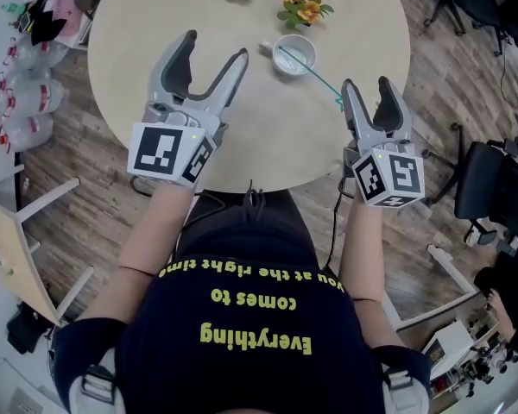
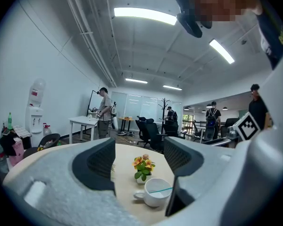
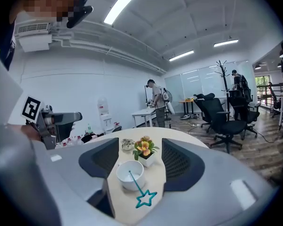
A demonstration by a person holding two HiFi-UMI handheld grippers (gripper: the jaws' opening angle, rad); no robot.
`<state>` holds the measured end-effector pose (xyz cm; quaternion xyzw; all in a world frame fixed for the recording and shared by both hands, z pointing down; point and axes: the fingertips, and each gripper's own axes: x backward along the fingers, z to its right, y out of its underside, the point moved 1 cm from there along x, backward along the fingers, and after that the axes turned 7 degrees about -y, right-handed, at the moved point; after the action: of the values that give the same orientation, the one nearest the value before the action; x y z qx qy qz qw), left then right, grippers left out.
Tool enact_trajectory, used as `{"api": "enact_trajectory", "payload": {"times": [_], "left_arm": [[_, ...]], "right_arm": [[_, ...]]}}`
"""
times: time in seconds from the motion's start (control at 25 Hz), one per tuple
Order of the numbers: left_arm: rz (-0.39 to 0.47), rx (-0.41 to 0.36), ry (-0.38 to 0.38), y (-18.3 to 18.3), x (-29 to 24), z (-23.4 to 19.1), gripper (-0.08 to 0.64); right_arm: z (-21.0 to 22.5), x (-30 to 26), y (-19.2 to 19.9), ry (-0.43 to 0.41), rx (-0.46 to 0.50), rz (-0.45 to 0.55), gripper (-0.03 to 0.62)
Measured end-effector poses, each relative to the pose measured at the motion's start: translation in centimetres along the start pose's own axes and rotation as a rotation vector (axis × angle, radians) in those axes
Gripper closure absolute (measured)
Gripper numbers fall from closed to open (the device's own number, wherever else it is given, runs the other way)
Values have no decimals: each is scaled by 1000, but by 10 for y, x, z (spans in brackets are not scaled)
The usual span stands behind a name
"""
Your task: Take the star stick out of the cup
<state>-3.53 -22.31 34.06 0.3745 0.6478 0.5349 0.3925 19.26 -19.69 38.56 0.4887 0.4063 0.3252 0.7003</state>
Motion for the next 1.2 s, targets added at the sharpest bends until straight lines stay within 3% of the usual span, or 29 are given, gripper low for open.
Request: {"api": "enact_trajectory", "payload": {"times": [0.64,0.92,1.2], "left_arm": [[-44,10,8,20,-15,-4,237],[-50,10,3,22,-13,-8,238],[-65,11,3,28,-11,-10,238]], "right_arm": [[19,-15,80,56,-59,-158,324],[15,-15,97,36,-119,-185,364],[14,-18,106,43,-98,-207,389]]}}
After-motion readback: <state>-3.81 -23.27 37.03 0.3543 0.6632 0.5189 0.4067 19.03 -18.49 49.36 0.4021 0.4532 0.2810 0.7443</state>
